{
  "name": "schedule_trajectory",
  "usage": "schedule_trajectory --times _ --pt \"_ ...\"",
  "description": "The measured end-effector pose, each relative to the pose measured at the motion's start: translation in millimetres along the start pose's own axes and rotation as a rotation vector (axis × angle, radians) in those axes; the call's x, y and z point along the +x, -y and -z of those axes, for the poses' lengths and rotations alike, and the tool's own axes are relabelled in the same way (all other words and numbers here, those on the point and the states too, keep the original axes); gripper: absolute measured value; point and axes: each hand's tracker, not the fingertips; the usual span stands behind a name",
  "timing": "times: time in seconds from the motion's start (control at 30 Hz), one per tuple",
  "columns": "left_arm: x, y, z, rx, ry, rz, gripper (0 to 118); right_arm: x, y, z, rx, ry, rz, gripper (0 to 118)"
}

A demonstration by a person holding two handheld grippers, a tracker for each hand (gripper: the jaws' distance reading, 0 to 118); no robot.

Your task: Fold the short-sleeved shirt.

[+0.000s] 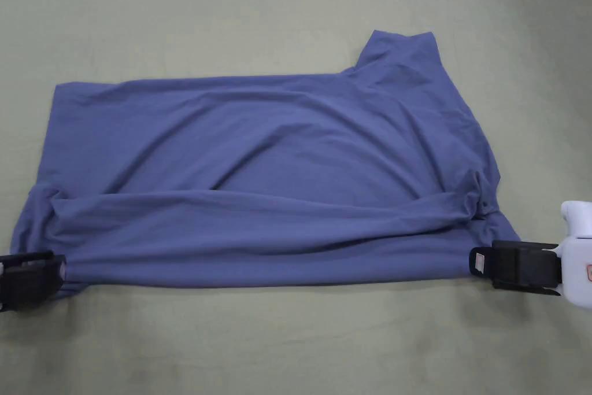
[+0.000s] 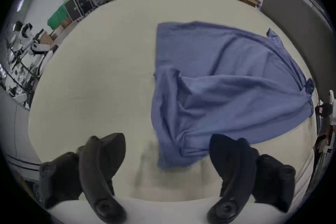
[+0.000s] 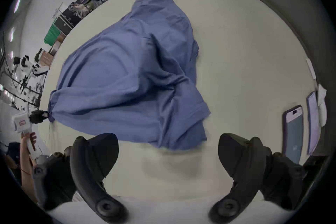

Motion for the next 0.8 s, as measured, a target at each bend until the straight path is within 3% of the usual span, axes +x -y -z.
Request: schedule_trajectory --times 0.13,0.17,0.2,0.23,0.27,0.33,0.4,0.63,0.67,0.7,0.73,0.77,0.8 --pt "-5 20 -48 0.073 -0.017 -0.043 105 -18 16 -39 0.087 0.030 -0.026 115" --pt "-6 22 -59 0.076 -0.022 -0.061 99 -24 19 -47 0.116 0.037 -0.048 112" --pt "-7 25 -72 0.094 -0.003 -0.087 68 -31 22 -54 0.141 0.045 -0.078 101" --pt "-6 29 -87 0.157 0.036 -0.084 0 -40 24 -61 0.167 0.052 -0.102 51" --pt "-2 31 -98 0.203 0.035 -0.070 0 -47 26 -66 0.186 0.037 -0.123 3" --pt "6 32 -110 0.221 -0.051 -0.101 0 -57 29 -64 0.211 0.036 -0.105 3" --pt "9 24 -112 0.163 -0.010 -0.079 0 -59 25 -58 0.191 -0.009 -0.087 3" --pt "14 -48 -84 0.210 0.053 -0.060 0 -75 1 -48 0.206 -0.042 -0.109 3" --pt "10 -66 -72 0.217 0.089 -0.103 3 -76 -3 -47 0.210 -0.043 -0.114 3" --pt "4 -90 -57 0.220 0.151 -0.151 30 -77 -8 -47 0.213 -0.043 -0.123 3" --pt "0 -112 -39 0.227 0.199 -0.176 89 -78 -13 -47 0.218 -0.044 -0.133 3" --pt "-4 -133 -17 0.225 0.241 -0.179 113 -79 -18 -46 0.220 -0.043 -0.140 3" --pt "-6 -156 4 0.218 0.234 -0.172 117 -79 -22 -45 0.219 -0.040 -0.143 3"
